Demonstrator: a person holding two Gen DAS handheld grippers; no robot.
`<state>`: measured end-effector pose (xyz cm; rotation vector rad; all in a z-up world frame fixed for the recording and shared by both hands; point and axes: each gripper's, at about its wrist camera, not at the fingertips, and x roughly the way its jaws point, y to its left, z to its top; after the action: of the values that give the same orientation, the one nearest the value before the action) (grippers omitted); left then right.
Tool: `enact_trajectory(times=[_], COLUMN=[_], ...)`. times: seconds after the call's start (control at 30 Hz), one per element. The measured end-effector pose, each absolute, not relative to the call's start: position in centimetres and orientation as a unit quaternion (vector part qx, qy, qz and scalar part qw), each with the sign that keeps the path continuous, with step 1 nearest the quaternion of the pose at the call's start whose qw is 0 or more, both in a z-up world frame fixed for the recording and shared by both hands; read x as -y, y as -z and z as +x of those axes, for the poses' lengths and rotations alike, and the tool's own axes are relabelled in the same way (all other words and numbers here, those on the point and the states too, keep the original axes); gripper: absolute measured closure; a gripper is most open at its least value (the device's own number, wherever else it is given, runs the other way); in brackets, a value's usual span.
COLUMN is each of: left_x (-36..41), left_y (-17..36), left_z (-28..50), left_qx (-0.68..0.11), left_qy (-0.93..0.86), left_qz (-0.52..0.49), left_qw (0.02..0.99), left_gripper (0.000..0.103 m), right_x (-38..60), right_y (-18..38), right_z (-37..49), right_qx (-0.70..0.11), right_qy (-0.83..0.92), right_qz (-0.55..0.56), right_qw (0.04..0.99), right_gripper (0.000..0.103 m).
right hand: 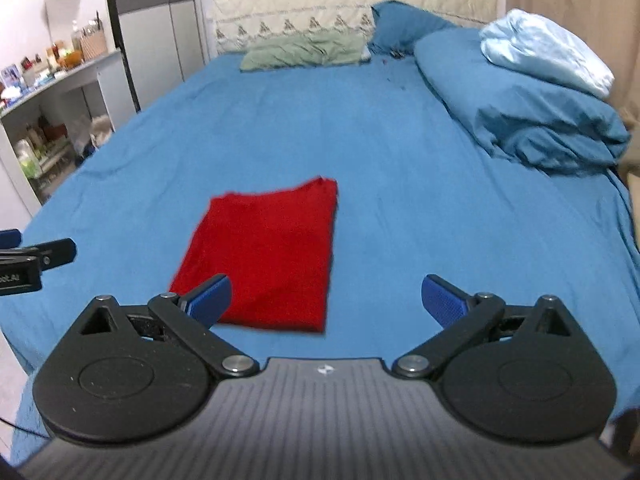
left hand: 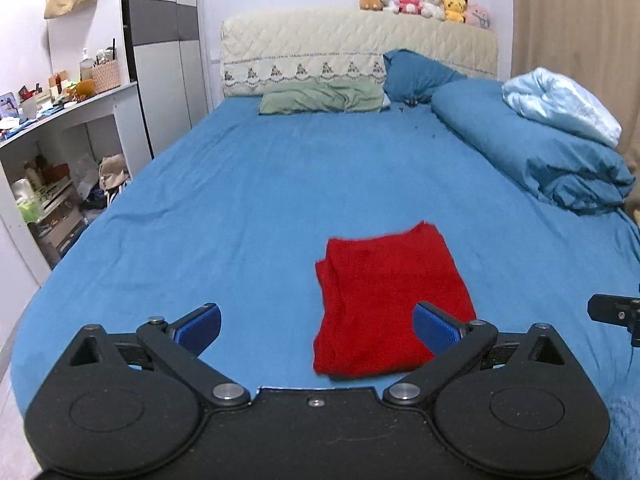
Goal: Fold small clothes
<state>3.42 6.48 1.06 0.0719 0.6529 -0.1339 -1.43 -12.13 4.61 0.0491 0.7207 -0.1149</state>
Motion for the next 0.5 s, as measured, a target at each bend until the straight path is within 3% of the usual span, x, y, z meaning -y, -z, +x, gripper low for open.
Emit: enact_trajectory(times=[0.5], left_x=[-6.1], left_y=[2.5], left_z=[-0.3], left_qx=[-0.356], left_qy=[0.068], left_qz=[0.053], left_qw=[0.930], left_gripper=[0.000], right_x=[11.9], right_y=[0.0], right_z=[-5.7], right_qx=[-0.409], right_qy=[0.078], right_qz=[0.041], right_qw=[0.908], right_gripper=[0.000])
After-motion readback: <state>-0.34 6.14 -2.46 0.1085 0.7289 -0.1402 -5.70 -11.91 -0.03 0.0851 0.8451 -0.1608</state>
